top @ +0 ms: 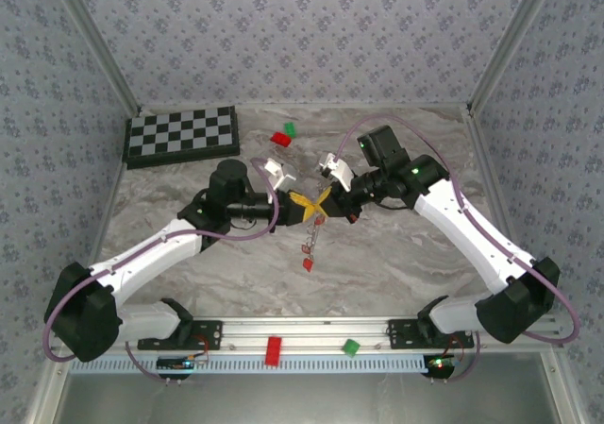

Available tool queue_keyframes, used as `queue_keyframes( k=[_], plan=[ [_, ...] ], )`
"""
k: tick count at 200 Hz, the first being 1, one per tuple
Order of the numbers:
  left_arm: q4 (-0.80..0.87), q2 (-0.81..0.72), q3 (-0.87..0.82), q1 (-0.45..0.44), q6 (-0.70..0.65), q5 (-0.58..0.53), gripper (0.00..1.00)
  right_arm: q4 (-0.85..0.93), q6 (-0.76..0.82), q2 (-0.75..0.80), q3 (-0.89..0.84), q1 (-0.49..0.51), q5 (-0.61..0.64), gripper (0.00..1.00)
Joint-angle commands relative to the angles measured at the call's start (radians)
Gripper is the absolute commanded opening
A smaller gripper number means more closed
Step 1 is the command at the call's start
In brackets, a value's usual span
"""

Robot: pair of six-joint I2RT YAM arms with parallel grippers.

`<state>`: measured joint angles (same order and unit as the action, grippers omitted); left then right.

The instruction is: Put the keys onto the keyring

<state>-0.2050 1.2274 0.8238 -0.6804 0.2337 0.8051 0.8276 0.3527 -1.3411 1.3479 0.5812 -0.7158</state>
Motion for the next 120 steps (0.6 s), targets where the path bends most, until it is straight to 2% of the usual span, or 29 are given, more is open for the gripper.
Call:
queue_keyframes(
  k=[1,34,40,54,68,82,120],
  plan=[
    [-0.09,0.007,0.028,0.005,0.008,0.004,0.0,0.007,0.015,-0.002,0.017,0.022,-0.056,0.0],
    [-0.12,-0.002,0.009,0.004,0.015,-0.004,0.0,0.009,0.015,0.011,0.005,0.019,-0.049,0.0],
    [-0.122,-0.005,0.005,0.004,0.015,-0.009,0.0,0.005,0.015,0.02,0.0,0.013,-0.053,0.03],
    [-0.132,-0.008,-0.002,0.004,0.018,-0.014,0.0,-0.046,-0.01,0.054,-0.032,-0.009,-0.041,0.18],
    [-0.147,-0.011,-0.01,0.005,0.024,-0.017,0.0,-0.126,-0.059,0.104,-0.083,-0.031,-0.034,0.28],
    [-0.17,-0.014,-0.018,0.004,0.036,-0.018,0.0,-0.219,-0.109,0.162,-0.143,-0.053,-0.016,0.32],
    [-0.239,-0.023,-0.038,-0.004,0.074,-0.039,0.0,-0.411,-0.208,0.285,-0.307,-0.065,0.055,0.34]
  ],
)
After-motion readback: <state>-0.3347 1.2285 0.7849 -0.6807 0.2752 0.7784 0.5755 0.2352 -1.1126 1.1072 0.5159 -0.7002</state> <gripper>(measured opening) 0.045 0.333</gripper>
